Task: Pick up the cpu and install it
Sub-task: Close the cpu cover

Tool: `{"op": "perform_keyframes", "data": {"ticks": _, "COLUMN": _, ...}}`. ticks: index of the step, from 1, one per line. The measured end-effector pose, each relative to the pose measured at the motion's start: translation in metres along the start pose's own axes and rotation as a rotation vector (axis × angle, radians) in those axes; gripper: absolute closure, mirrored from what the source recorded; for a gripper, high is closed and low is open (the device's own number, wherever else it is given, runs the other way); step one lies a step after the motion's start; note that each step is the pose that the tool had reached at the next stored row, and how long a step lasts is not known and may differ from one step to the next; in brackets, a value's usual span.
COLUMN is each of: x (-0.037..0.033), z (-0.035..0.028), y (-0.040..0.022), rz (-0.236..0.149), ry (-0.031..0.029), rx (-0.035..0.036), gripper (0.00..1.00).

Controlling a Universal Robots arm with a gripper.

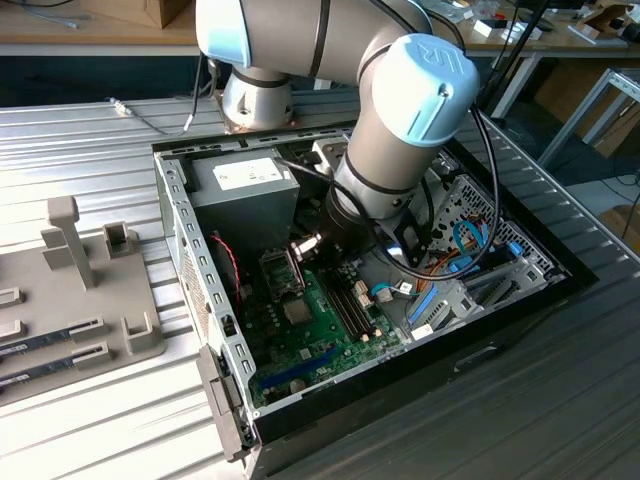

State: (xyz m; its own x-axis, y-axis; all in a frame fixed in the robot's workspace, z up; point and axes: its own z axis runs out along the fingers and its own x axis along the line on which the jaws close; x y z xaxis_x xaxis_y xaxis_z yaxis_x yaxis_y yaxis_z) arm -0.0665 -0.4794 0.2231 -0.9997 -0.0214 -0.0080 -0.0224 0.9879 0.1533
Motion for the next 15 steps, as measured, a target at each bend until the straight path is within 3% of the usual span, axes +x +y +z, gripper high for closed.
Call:
{"op": "perform_keyframes", "data": {"ticks": 1, "x": -0.0006, "z": 0.0008, "y": 0.0037, "rz": 0.000, "ry": 0.0000, "rx": -0.0119, "gripper": 0.89}}
{"op": "perform_keyframes", "data": {"ticks": 4, "x": -0.0018, "z": 0.0030, "y": 0.0159, "rz": -0.015, "ry": 0.0048, "rx": -0.0120, "gripper": 0.89}}
{"op": "perform_keyframes", "data": {"ticks": 9, "x": -0.0021, "z": 0.0056, "y": 0.0277, "rz": -0.057, "ry": 0.0121, "rx": -0.0121, "gripper": 0.89}}
{"op": "perform_keyframes", "data": {"ticks": 15, "x": -0.0022, "z": 0.0076, "y": 0.0354, "rz": -0.126, "ry": 0.0236, "rx": -0.0127, "gripper": 0.89}}
